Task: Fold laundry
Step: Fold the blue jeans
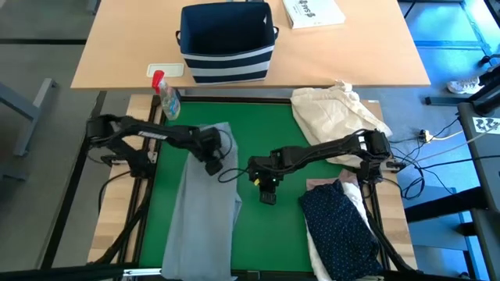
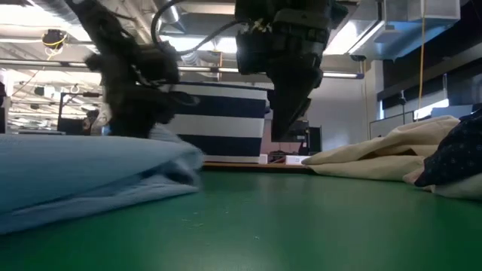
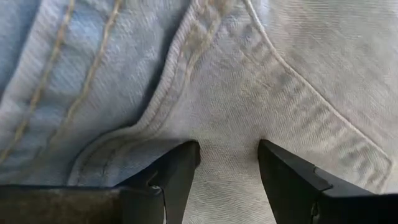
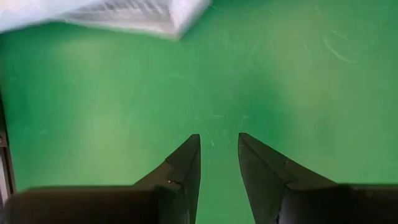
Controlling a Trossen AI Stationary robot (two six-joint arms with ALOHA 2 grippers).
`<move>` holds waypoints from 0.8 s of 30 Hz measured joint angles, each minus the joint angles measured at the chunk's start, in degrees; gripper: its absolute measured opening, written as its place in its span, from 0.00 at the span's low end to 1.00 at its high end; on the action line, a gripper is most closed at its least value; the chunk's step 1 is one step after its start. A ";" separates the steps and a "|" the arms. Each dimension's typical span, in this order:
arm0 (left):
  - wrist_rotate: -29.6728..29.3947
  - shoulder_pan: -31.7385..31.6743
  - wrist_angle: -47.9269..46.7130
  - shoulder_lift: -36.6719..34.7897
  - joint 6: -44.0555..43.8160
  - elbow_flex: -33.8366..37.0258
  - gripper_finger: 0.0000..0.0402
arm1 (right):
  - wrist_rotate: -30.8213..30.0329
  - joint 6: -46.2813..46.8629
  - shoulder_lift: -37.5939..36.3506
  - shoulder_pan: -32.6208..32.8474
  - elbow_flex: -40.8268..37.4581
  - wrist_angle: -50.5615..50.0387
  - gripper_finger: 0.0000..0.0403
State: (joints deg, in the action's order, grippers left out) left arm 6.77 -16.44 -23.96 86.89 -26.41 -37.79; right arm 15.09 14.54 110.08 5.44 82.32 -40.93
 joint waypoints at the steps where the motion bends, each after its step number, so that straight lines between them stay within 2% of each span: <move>1: 0.60 -1.28 2.26 1.85 2.83 -0.70 0.44 | -0.01 0.03 0.00 0.15 0.00 0.01 0.26; 5: 0.21 -5.74 4.34 6.96 14.19 -5.76 0.44 | -0.44 0.03 -0.08 0.36 -0.07 -2.61 0.26; 7: -2.29 -7.34 5.78 8.71 20.50 -8.66 0.44 | -0.58 0.03 -0.76 0.21 -0.07 -4.12 0.26; 11: -5.79 -10.35 8.00 12.98 30.77 -15.47 0.44 | -4.88 0.03 -4.46 0.06 -0.07 -6.30 0.26; 18: -3.62 -13.69 8.76 26.61 40.77 -28.85 0.44 | -13.31 0.93 -11.41 0.06 -0.04 -8.57 0.26; 24: -8.21 -14.63 8.17 32.60 46.01 -39.62 0.44 | -17.49 3.56 -14.74 0.06 -0.04 -9.40 0.26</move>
State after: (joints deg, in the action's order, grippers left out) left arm -1.44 -31.07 -15.80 119.49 19.60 -77.41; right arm -2.41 18.10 95.35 5.50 82.28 -50.33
